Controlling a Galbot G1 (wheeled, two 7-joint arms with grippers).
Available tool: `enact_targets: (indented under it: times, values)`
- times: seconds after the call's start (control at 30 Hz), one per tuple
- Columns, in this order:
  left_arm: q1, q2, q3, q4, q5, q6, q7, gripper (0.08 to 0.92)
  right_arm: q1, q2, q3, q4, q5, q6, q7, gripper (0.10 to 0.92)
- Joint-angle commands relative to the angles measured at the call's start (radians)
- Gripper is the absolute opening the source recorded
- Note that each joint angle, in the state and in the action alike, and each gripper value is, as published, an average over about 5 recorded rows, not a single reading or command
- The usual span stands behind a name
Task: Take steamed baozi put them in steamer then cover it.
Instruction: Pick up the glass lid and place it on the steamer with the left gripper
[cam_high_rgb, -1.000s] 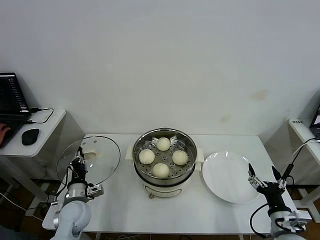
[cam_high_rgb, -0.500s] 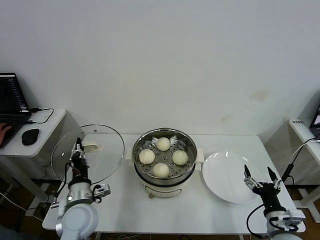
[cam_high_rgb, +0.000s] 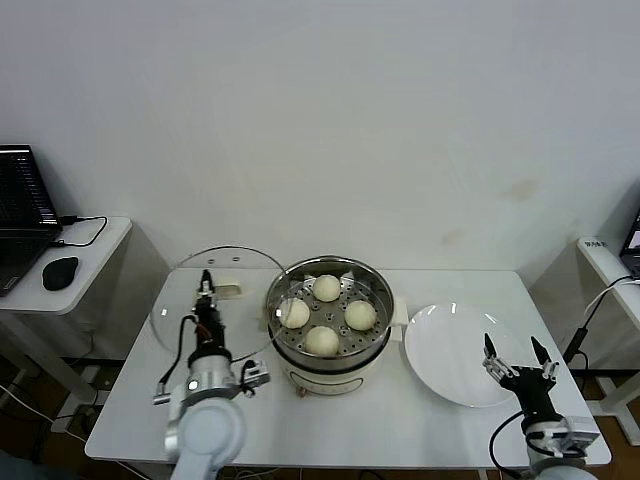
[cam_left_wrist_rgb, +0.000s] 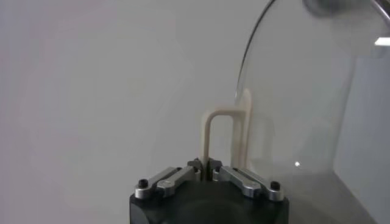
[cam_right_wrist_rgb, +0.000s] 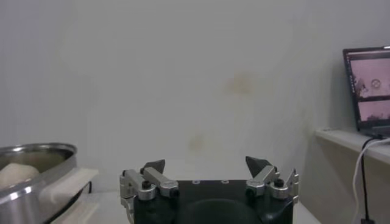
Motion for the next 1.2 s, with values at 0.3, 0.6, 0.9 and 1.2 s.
enact_targets:
  times: [0.3,0.6,0.9,1.2]
  values:
    - [-0.238,-0.133,0.280,0.123,0.032,0.063,0.183,0.137,0.024,0.039,0.002,-0.036,-0.058,-0.012,-0.004,0.822]
    - [-0.300,-0.197,0.367,0.209,0.032,0.067,0.186,0.137,0.024,0.039,0.008,-0.044,-0.059,-0.016,-0.006,0.822]
    - [-0.292,-0.202,0.381,0.257,0.035,0.067,0.170,0.137,0.023,0.037,0.014,-0.051,-0.059,-0.018,-0.009,0.823]
    - [-0.279,-0.204,0.363,0.261,0.039,0.068,0.178,0.137,0.028,0.036,0.010,-0.060,-0.060,-0.015,-0.009,0.823]
